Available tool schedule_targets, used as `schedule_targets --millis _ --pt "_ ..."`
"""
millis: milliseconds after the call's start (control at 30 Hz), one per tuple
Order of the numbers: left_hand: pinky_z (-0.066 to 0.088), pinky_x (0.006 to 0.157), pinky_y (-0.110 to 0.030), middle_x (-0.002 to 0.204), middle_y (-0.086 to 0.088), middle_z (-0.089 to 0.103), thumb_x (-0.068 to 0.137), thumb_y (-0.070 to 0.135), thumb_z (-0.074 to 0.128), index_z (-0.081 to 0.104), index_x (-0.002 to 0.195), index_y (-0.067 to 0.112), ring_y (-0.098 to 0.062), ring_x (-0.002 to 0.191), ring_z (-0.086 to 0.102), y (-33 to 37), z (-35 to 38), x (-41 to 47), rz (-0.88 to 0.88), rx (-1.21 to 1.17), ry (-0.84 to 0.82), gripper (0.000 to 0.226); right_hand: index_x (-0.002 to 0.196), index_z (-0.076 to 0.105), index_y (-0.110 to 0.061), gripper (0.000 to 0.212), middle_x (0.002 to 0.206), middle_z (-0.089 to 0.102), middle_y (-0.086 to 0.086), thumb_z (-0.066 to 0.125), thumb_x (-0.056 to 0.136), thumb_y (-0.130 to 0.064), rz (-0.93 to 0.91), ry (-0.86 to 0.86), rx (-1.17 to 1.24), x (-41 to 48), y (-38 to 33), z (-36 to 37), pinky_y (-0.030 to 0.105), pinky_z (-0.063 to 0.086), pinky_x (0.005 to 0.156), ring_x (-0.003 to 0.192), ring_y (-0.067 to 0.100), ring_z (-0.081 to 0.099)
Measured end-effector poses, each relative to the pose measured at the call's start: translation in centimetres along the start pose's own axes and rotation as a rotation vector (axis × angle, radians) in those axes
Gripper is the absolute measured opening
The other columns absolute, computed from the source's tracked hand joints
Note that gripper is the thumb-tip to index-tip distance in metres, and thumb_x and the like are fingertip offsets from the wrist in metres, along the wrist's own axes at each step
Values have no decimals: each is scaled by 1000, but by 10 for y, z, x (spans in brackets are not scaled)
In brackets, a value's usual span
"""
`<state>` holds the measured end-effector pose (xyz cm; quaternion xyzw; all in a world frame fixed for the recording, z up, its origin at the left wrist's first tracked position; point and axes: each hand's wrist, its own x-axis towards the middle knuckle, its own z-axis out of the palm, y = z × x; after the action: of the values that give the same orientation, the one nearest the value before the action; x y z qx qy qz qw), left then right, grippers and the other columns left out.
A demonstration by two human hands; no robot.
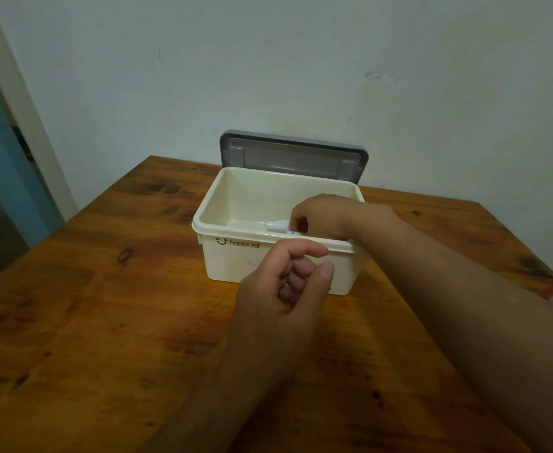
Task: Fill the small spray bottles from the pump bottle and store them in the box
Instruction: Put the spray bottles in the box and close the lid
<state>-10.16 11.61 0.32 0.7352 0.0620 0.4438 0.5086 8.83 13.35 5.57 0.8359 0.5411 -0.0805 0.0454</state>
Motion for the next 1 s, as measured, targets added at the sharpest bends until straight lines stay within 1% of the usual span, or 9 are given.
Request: schedule_targets --millis 133,267,333,467,567,667,800,933,1000 --pt "52 55 -39 72 -7 61 87 37 55 60 100 29 -23 63 59 1 1 -1 -20 -8 -8 17 125 62 -21 35 121 63 0 66 90 -24 2 71 40 -9 -1 -7 23 41 79 102 16 56" --pt "52 55 -36 74 -5 63 86 38 55 61 99 29 -20 64 59 2 1 -1 -36 -5 -21 17 121 64 -25 33 114 66 -8 65 90 -37 19 266 149 -30 -2 -14 26 49 81 99 12 59" --pt "52 56 -37 74 -5 63 86 38 55 62 100 28 -20 63 59 3 0 -1 -46 -13 -29 18 117 66 -27 28 108 66 -12 63 91 -39 40 384 272 -43 -2 -12 28 52 83 96 9 61" --pt "51 56 -40 72 -5 62 86 38 55 62 100 28 -20 63 59 6 1 -2 -47 -25 -42 19 111 70 -28 21 99 65 -16 63 93 -35 58 548 528 -61 0 -1 23 49 78 91 4 61" --pt "52 56 -38 73 -7 63 87 34 59 63 99 28 -21 63 59 8 -1 -2 -66 -44 -32 14 112 70 -26 21 101 66 -15 62 93 -31 68 629 631 -66 0 5 21 50 79 92 3 62" --pt "54 57 -27 75 -3 66 88 28 61 64 98 23 -16 63 61 9 -5 4 -131 -135 17 11 116 68 -24 23 103 65 -14 60 95 -28 63 712 703 -69 -2 11 10 43 72 92 -2 59" --pt "52 57 -19 71 0 67 80 33 56 66 95 15 -10 62 61 15 -20 23 -219 -313 68 26 126 61 -26 30 111 61 -17 54 98 -35 77 877 805 -71 -5 19 7 41 77 97 -9 55" --pt "52 57 -20 70 1 67 83 33 53 66 96 13 -11 63 61 16 -37 40 -145 -307 116 26 128 58 -24 31 122 60 -10 49 101 -34 93 993 950 -72 -5 27 3 42 82 109 -1 54" --pt "51 58 -19 70 2 65 91 29 54 66 94 14 -9 62 60 16 -45 47 -68 -274 168 19 124 58 -28 25 123 60 -8 49 101 -32 101 1038 1006 -72 -4 30 6 43 85 112 3 55"
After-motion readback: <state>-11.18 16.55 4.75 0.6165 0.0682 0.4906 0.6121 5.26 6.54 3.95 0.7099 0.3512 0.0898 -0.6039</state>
